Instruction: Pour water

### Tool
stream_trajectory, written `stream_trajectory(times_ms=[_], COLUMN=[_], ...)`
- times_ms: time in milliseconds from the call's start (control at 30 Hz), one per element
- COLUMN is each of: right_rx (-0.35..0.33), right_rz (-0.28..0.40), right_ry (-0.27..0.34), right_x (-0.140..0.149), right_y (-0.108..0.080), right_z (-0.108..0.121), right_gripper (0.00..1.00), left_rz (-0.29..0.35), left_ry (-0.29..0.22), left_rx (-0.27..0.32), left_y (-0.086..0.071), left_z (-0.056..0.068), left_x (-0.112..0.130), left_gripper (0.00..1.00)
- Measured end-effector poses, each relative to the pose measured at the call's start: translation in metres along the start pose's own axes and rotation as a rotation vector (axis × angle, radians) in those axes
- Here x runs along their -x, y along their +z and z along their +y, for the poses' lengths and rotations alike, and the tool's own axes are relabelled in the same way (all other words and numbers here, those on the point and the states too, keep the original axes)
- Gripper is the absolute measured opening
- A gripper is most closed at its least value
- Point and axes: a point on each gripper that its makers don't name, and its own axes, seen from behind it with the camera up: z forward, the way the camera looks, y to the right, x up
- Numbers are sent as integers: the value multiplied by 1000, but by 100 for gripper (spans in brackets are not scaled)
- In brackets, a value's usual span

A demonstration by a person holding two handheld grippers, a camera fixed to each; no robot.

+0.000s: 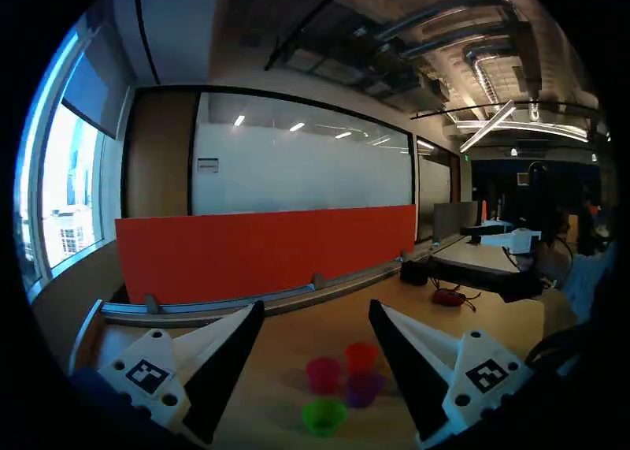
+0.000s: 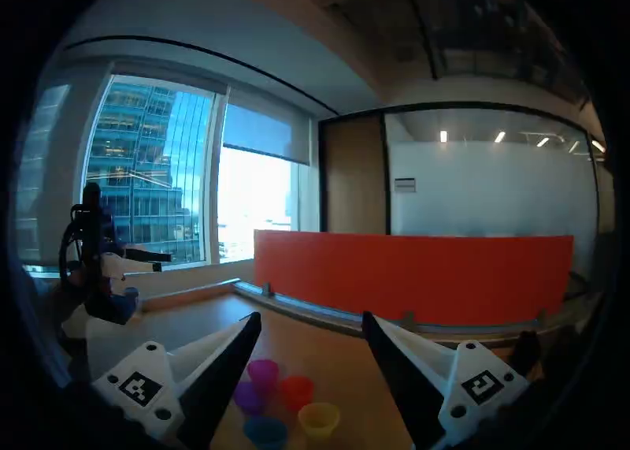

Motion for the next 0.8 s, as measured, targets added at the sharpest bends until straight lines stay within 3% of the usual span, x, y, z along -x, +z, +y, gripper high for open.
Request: stream_trajectory(times_ms=[300, 800], right_rx=[-51, -139], right_rz=[-41, -160], right_ry=[-23, -32], right_x=[25, 92], right_y=[5, 18], right_z=[-11, -24], right_gripper=[99, 99], left_rz=[-45, -160], left_ry=[1, 18], left_rx=[40, 67], left_y=[3, 10], left_z=[2, -2], left_x=[28, 96], left_gripper=[98, 98])
